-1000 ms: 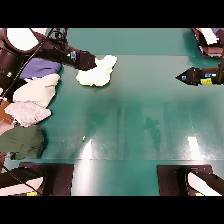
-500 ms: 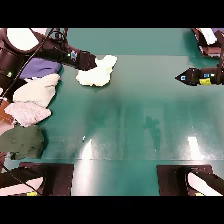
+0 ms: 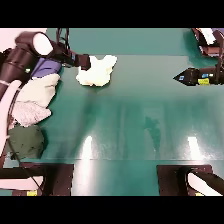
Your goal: Fold the shirts.
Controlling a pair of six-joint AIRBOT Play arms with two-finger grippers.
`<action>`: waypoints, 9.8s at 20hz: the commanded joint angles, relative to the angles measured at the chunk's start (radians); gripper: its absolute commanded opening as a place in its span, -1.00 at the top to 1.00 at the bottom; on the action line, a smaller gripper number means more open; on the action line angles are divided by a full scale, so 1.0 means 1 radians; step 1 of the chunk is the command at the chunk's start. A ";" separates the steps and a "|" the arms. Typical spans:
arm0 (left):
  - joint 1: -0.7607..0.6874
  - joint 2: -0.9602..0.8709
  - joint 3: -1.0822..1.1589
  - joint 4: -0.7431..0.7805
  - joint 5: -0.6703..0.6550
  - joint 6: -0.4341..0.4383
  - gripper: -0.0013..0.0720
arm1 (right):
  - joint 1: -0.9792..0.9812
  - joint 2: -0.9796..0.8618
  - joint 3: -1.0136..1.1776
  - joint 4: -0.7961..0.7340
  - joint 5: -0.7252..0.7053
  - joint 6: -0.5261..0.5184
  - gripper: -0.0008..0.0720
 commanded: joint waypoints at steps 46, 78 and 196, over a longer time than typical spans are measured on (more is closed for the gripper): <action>-0.029 0.116 -0.240 -0.174 -0.096 0.012 -0.78 | -0.057 -0.001 0.534 -0.003 0.151 0.000 0.93; 0.053 -0.029 -0.243 -0.530 0.014 0.296 0.91 | 0.293 -0.370 -0.346 0.185 -0.185 0.029 -0.22; 0.357 0.111 0.002 -0.389 -0.265 0.241 0.91 | -0.119 -0.304 0.451 -0.246 0.235 0.150 0.94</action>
